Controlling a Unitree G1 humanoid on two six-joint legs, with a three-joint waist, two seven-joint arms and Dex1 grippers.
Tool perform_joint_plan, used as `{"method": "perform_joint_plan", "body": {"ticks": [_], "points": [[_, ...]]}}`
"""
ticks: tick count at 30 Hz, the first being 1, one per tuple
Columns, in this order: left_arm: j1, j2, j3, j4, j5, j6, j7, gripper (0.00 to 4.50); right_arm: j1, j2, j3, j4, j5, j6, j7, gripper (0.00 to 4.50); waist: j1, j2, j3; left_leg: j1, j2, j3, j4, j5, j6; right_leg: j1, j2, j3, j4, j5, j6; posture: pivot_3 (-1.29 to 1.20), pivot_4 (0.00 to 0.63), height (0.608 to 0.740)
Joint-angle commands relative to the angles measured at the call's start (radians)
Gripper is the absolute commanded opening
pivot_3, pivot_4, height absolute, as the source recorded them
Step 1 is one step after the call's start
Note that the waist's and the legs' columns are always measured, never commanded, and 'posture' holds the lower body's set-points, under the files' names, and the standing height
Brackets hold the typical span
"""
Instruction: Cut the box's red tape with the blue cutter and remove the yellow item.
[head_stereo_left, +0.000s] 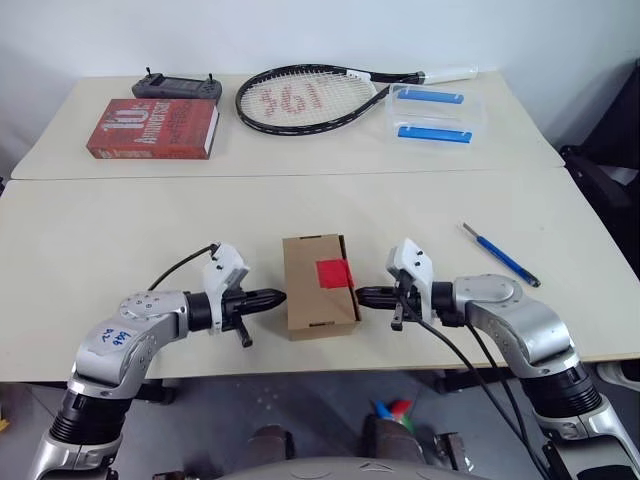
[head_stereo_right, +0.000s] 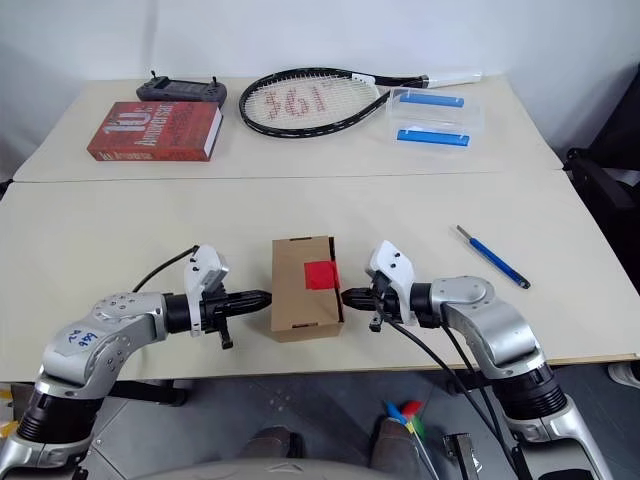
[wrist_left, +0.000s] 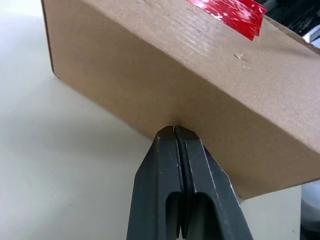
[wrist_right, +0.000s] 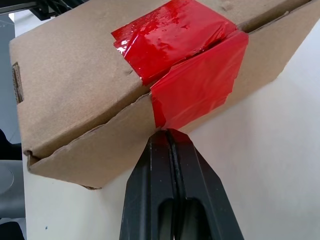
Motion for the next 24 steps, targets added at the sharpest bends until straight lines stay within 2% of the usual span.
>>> {"method": "perform_joint_plan", "body": {"ticks": [1,3,4,7,9,11,15,18,22,24], "points": [[0.004,0.011,0.014,-0.034,-0.020,-0.005,-0.017,0.00,-0.017,0.008,-0.022,-0.050,0.054,0.039,0.003,0.02,0.000,0.000,0.000,0.000,0.000,0.000,0.000,0.000,0.000,0.000,0.000,0.000,0.000,0.000,0.000,0.00,0.150,0.740],[-0.004,0.044,0.019,-0.025,-0.019,-0.003,-0.045,0.00,-0.016,-0.003,-0.035,-0.081,0.086,0.084,0.005,0.02,-0.001,0.000,0.000,0.000,0.000,0.000,0.000,0.000,0.000,0.000,0.000,0.000,0.000,0.000,0.000,0.00,0.150,0.740],[-0.006,0.091,0.026,-0.035,-0.049,0.018,-0.106,0.00,-0.012,-0.024,-0.048,-0.098,0.098,0.100,0.012,0.02,-0.001,0.000,0.000,0.000,0.000,0.000,0.000,0.000,0.000,0.000,0.000,0.000,0.000,0.000,0.000,0.00,0.150,0.740],[-0.029,0.299,0.019,-0.068,-0.112,0.039,-0.351,0.00,-0.028,-0.117,-0.142,-0.136,0.175,0.247,0.012,0.02,-0.001,0.000,0.001,-0.007,0.001,0.000,0.001,0.000,0.000,-0.007,0.001,0.000,0.001,0.000,-0.001,0.00,0.150,0.740],[-0.087,0.340,0.024,-0.039,-0.145,0.052,-0.400,0.00,-0.039,-0.160,-0.178,-0.160,0.239,0.327,0.019,0.40,0.007,0.001,0.001,-0.008,0.000,0.001,0.001,0.000,0.000,-0.008,0.000,0.001,0.001,0.000,-0.001,0.00,0.150,0.740],[-0.158,0.330,0.022,-0.010,-0.160,0.045,-0.416,0.00,-0.066,-0.146,-0.242,-0.167,0.319,0.427,-0.024,0.89,0.014,0.001,0.001,-0.008,0.000,0.000,0.001,0.000,0.000,-0.008,0.000,0.000,0.000,0.000,-0.001,0.00,0.150,0.740],[-0.299,0.192,-0.040,0.038,-0.111,-0.006,-0.346,0.00,-0.177,-0.065,-0.343,-0.163,0.417,0.655,-0.169,2.17,0.019,0.001,0.001,-0.008,0.000,0.001,0.001,0.000,0.000,-0.008,0.001,0.000,0.001,0.000,-0.001,0.00,0.150,0.740],[-0.317,0.110,-0.117,0.078,-0.029,-0.053,-0.293,0.00,-0.219,-0.005,-0.327,-0.169,0.421,0.766,-0.259,3.14,0.020,0.000,0.001,-0.007,0.000,0.001,0.001,0.000,0.000,-0.008,0.001,0.000,0.002,0.000,0.000,0.00,0.150,0.740],[-0.310,0.071,-0.179,0.096,0.055,-0.124,-0.272,0.00,-0.224,0.057,-0.295,-0.169,0.394,0.811,-0.348,4.45,0.016,0.000,0.001,-0.009,0.000,0.002,-0.001,0.000,0.000,-0.011,0.001,0.000,0.001,0.000,0.000,0.00,0.150,0.740],[-0.306,0.065,-0.184,0.098,0.078,-0.138,-0.258,0.00,-0.224,0.099,-0.297,-0.162,0.379,0.824,-0.395,4.45,0.016,0.000,0.001,-0.011,0.000,0.002,0.000,0.000,0.000,-0.012,0.001,0.000,0.002,0.000,0.000,0.00,0.150,0.740]]}}
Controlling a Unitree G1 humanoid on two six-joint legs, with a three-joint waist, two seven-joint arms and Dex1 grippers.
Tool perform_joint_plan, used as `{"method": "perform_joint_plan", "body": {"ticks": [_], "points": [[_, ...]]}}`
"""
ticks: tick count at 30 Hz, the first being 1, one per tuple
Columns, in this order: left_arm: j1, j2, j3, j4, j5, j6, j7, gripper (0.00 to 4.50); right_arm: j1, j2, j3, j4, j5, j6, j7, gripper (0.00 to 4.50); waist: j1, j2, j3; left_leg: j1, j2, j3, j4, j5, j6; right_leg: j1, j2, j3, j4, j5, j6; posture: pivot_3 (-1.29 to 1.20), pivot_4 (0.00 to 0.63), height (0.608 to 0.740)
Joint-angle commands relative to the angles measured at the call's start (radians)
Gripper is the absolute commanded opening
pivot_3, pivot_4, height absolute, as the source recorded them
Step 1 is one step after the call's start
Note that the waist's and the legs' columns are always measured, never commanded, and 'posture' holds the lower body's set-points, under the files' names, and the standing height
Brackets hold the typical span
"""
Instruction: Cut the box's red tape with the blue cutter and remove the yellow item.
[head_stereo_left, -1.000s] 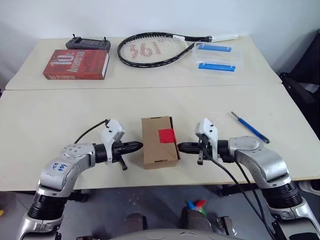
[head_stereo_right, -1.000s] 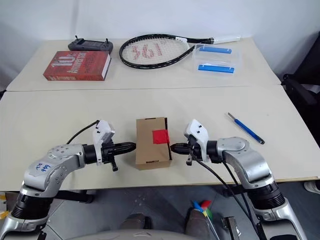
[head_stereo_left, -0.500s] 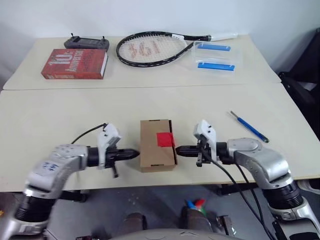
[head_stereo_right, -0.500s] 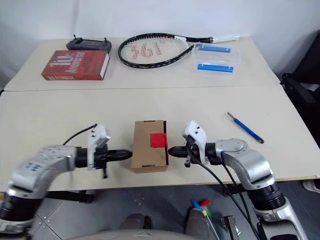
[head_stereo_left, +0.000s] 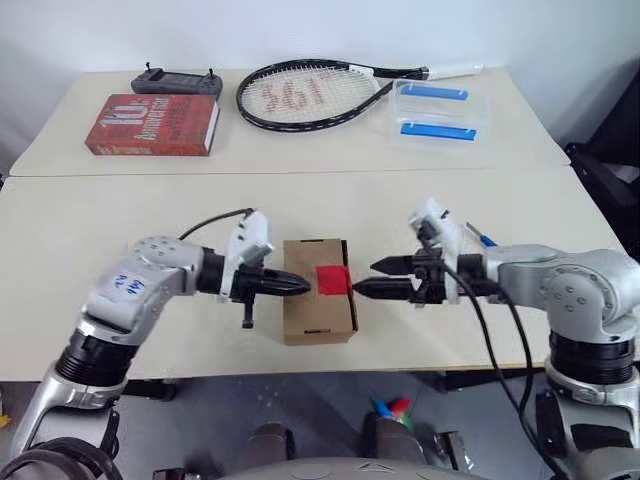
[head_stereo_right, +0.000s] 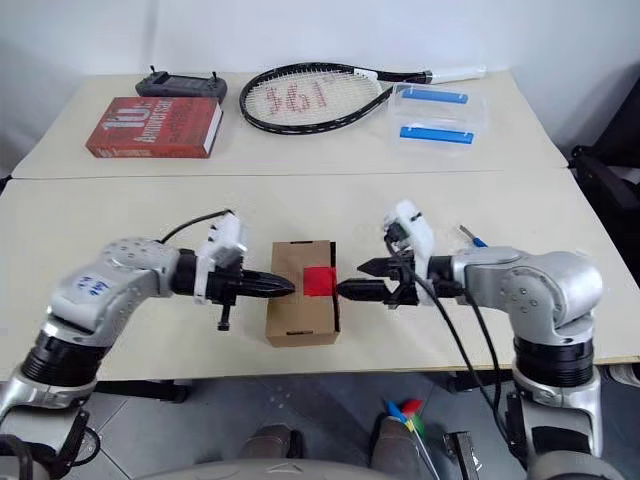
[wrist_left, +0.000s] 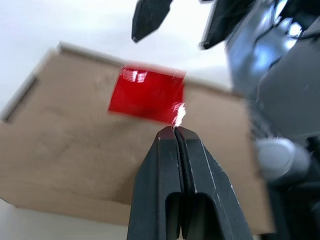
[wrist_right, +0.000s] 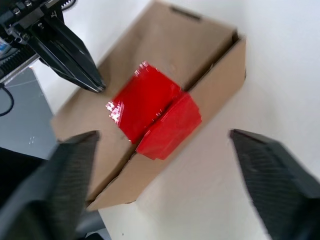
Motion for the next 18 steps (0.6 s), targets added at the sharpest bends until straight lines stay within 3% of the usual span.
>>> {"method": "perform_joint_plan", "body": {"ticks": [1,18], "points": [[0.005,0.001,-0.003,-0.020,0.044,-0.039,0.020,0.00,-0.004,0.054,-0.019,-0.023,-0.011,0.027,-0.075,4.45,0.000,0.000,0.000,0.000,0.000,0.000,0.000,0.000,0.000,0.000,0.000,0.000,0.000,0.000,0.000,0.00,0.150,0.740],[0.065,-0.015,-0.008,-0.035,0.043,0.006,0.045,0.00,0.103,-0.029,-0.007,0.031,-0.022,-0.017,-0.073,4.45,0.009,-0.001,-0.001,0.003,0.000,0.000,0.001,0.000,0.000,0.003,0.000,0.001,0.000,0.000,0.000,0.00,0.150,0.740]]}}
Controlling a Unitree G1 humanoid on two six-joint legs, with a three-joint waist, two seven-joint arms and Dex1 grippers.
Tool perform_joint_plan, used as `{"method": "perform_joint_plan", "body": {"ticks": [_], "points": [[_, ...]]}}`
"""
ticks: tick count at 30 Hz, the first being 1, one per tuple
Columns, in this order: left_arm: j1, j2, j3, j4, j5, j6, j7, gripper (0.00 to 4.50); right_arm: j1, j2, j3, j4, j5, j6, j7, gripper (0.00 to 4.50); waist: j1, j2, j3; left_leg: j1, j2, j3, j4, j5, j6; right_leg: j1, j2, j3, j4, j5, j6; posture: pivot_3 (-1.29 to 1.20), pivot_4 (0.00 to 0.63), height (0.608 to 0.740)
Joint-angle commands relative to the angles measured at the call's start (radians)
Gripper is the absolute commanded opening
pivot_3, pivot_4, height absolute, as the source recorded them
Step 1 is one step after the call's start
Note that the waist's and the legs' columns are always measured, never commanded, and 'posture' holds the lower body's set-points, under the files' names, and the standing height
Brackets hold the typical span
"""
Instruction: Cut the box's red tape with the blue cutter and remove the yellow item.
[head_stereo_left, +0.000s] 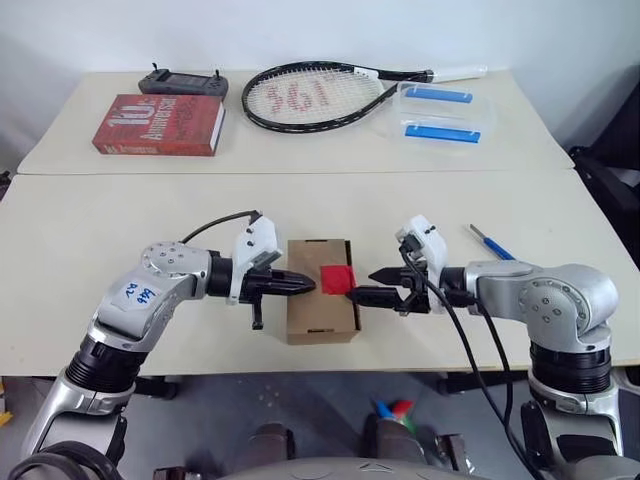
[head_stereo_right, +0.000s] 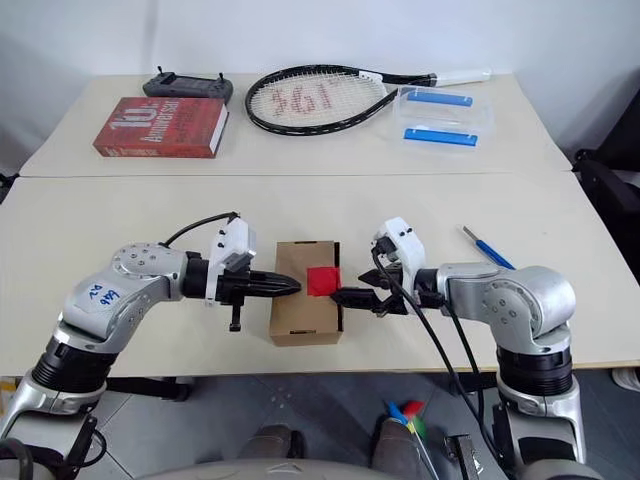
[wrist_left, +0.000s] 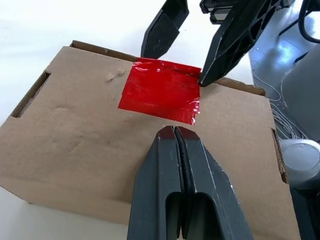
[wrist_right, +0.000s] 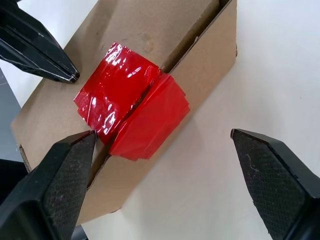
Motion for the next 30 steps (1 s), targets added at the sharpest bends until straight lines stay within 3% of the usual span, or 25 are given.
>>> {"method": "perform_joint_plan", "body": {"ticks": [1,11,20,24,30], "points": [[0.039,0.003,-0.010,0.011,0.009,0.008,-0.005,0.00,0.038,-0.049,-0.023,0.027,0.000,0.020,0.009,4.45,0.001,-0.001,-0.001,0.000,0.000,0.000,0.000,0.000,0.000,0.001,0.000,0.000,0.000,0.000,0.000,0.00,0.150,0.740],[0.074,0.006,-0.041,0.039,0.038,-0.030,-0.017,0.00,0.035,-0.041,-0.030,0.048,0.002,0.022,-0.014,4.45,-0.003,0.000,-0.003,0.003,0.000,0.000,0.000,0.000,0.000,0.003,0.000,0.000,0.000,0.000,0.000,0.00,0.150,0.740],[0.074,-0.004,-0.054,0.043,0.052,-0.050,-0.014,0.00,-0.114,0.054,0.035,0.003,-0.076,0.121,-0.178,4.45,-0.003,0.001,-0.003,0.003,0.000,-0.001,0.000,0.000,0.000,0.004,0.000,0.000,0.000,0.000,0.000,0.00,0.150,0.740],[0.075,-0.010,-0.059,0.042,0.056,-0.055,-0.011,0.00,-0.122,-0.003,0.154,-0.014,-0.177,0.040,-0.234,4.45,-0.002,0.001,-0.004,0.003,0.000,-0.001,0.000,0.000,0.000,0.004,0.000,0.000,0.000,0.000,0.000,0.00,0.150,0.740],[0.079,-0.011,-0.064,0.041,0.061,-0.060,-0.008,0.00,-0.095,-0.109,0.299,-0.033,-0.249,-0.058,-0.203,4.45,0.000,0.000,-0.004,0.003,0.000,-0.001,0.000,0.000,0.000,0.004,0.000,0.000,-0.001,0.000,0.000,0.00,0.150,0.740]]}}
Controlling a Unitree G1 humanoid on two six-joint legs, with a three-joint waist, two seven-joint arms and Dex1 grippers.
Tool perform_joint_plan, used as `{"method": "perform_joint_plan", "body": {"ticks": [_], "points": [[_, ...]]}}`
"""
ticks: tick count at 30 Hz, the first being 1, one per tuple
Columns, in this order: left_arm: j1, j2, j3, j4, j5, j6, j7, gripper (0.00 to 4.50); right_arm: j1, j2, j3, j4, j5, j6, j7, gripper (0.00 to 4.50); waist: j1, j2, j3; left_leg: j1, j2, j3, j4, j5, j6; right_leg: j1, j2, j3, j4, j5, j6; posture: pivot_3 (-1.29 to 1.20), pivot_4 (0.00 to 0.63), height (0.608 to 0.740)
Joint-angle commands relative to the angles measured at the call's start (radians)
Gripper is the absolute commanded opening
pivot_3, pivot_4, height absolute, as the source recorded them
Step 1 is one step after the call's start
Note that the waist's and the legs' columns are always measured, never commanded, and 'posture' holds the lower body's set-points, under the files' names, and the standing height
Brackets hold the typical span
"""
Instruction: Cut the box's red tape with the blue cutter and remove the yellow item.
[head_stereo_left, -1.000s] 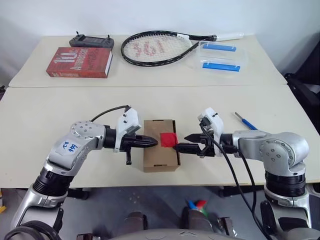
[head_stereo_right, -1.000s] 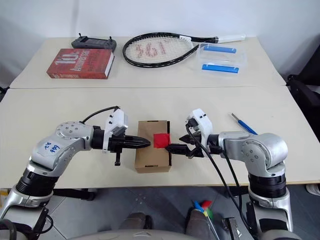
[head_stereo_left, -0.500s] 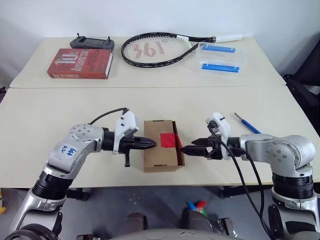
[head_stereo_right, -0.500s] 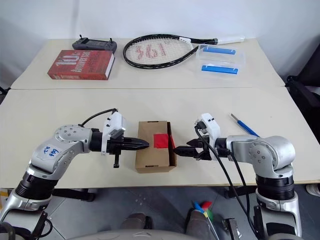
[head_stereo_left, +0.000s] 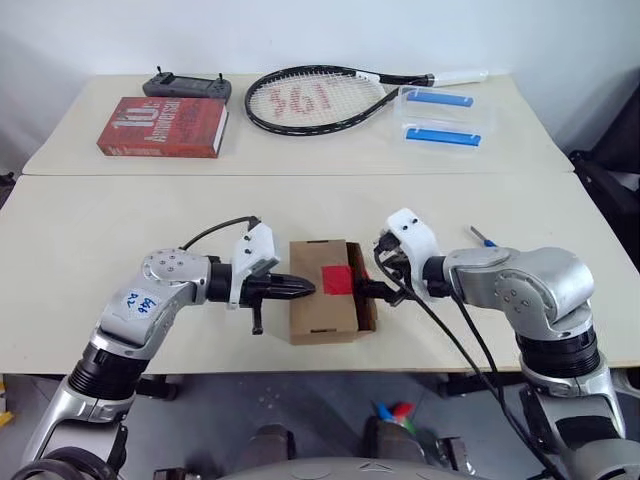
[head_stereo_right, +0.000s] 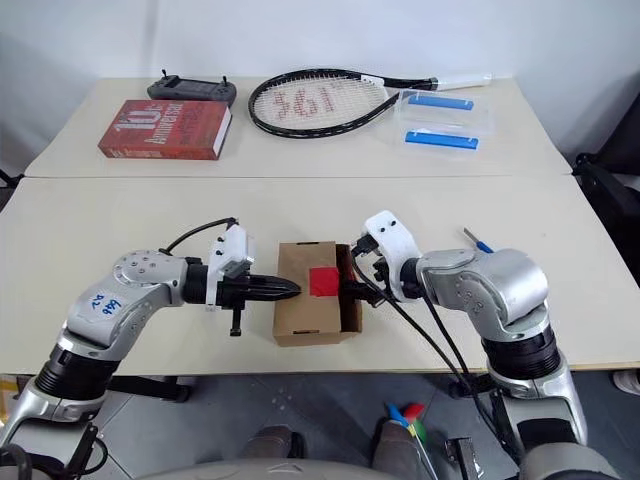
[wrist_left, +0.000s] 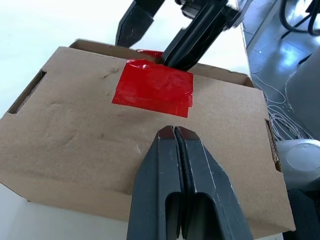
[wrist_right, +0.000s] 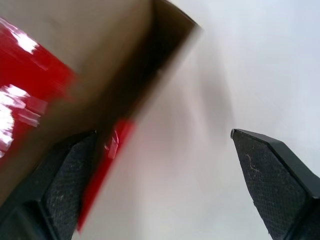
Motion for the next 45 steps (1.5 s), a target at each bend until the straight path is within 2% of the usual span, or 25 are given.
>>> {"method": "perform_joint_plan", "body": {"ticks": [1,8,11,16,18,23,26,29,45], "points": [[0.038,0.001,-0.061,0.030,0.045,0.016,-0.004,0.00,0.023,-0.057,0.064,-0.024,-0.058,-0.056,0.005,4.45,0.000,0.000,0.000,0.000,0.000,0.000,0.000,0.000,0.000,0.000,0.000,0.000,0.000,0.000,0.000,0.00,0.150,0.740],[0.039,-0.005,-0.057,0.036,0.046,0.009,0.002,0.00,0.095,-0.051,0.133,-0.052,-0.107,-0.139,0.019,4.45,-0.002,-0.001,-0.002,0.001,0.000,0.000,0.000,0.000,0.000,0.000,0.000,0.000,0.000,0.000,0.000,0.00,0.150,0.740],[0.039,-0.005,-0.059,0.037,0.039,0.013,-0.005,0.00,0.132,-0.089,0.183,-0.051,-0.145,-0.171,0.038,4.45,-0.003,-0.002,-0.005,0.002,0.000,0.000,0.000,0.000,0.000,0.001,0.000,0.000,0.000,0.000,0.000,0.00,0.150,0.740],[0.037,-0.005,-0.062,0.041,0.039,0.015,-0.008,0.00,0.145,-0.111,0.160,-0.019,-0.179,-0.215,0.070,4.45,-0.002,-0.002,-0.008,0.007,0.000,0.000,-0.002,0.000,0.001,0.006,0.000,0.000,-0.002,0.000,0.000,0.00,0.150,0.740],[0.037,-0.005,-0.063,0.040,0.039,0.013,-0.008,0.00,0.143,-0.102,0.079,-0.007,-0.135,-0.202,0.108,4.45,-0.001,-0.002,-0.008,0.007,0.000,0.000,-0.002,0.000,0.001,0.006,0.000,0.000,-0.002,0.000,0.000,0.00,0.150,0.740],[0.033,-0.009,-0.063,0.045,0.039,0.004,-0.011,0.00,0.082,-0.065,-0.282,0.112,0.163,-0.028,0.328,4.45,0.000,-0.001,-0.007,0.007,0.000,0.000,-0.002,-0.001,0.001,0.006,0.000,0.000,-0.003,0.000,0.000,0.00,0.150,0.740],[0.030,-0.011,-0.064,0.048,0.040,0.000,-0.013,0.00,0.070,-0.080,-0.330,0.185,0.245,0.090,0.379,4.45,0.000,-0.001,-0.007,0.007,0.001,0.000,-0.003,-0.001,0.001,0.006,0.000,0.000,-0.002,0.000,0.000,0.00,0.150,0.740],[0.028,-0.013,-0.065,0.050,0.042,-0.003,-0.012,0.00,0.087,-0.098,-0.297,0.249,0.322,0.136,0.416,4.45,0.000,-0.001,-0.007,0.007,0.001,0.000,-0.004,-0.001,0.001,0.007,0.000,0.000,-0.003,0.000,-0.001,0.00,0.150,0.740],[0.037,0.003,-0.058,0.032,0.037,0.010,-0.013,0.00,0.020,0.051,-0.112,0.453,0.204,-0.013,0.417,4.45,-0.011,0.000,-0.008,0.009,0.001,0.001,-0.004,0.000,0.000,0.007,0.000,0.000,-0.002,0.000,0.000,0.00,0.150,0.740]]}}
